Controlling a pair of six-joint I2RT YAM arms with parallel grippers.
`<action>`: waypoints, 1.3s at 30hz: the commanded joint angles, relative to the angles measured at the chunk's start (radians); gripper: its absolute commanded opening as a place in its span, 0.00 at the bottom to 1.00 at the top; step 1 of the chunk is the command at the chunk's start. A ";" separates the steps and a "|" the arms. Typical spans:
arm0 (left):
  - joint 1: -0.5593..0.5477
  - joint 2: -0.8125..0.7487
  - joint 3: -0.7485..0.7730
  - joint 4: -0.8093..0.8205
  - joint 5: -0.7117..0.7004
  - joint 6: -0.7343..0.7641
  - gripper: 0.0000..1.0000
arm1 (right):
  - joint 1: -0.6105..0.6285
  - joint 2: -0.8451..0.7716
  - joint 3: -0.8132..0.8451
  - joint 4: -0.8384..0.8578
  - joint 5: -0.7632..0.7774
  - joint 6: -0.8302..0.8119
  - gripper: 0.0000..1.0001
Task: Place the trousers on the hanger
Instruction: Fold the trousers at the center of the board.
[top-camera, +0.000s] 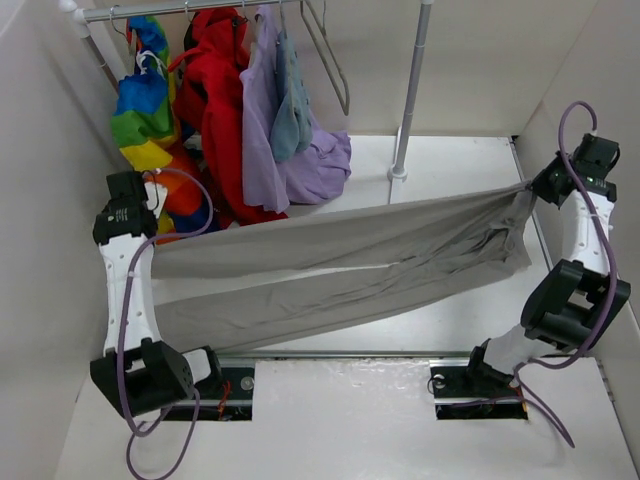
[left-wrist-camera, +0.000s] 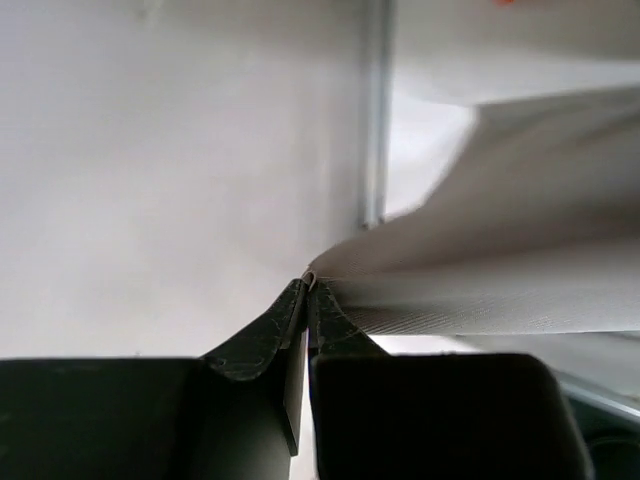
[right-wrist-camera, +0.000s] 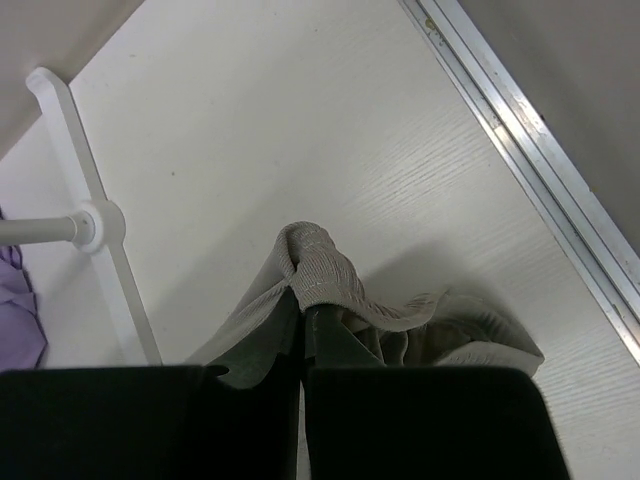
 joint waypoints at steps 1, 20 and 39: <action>0.038 -0.094 0.022 -0.042 -0.143 0.062 0.00 | -0.055 -0.005 0.074 0.035 -0.060 0.027 0.00; 0.054 -0.370 -0.683 -0.218 -0.203 0.068 0.00 | -0.135 0.027 -0.225 0.085 -0.095 0.052 0.00; 0.054 -0.097 -0.057 -0.073 -0.096 0.019 0.00 | -0.135 0.042 -0.044 0.041 -0.184 0.075 0.00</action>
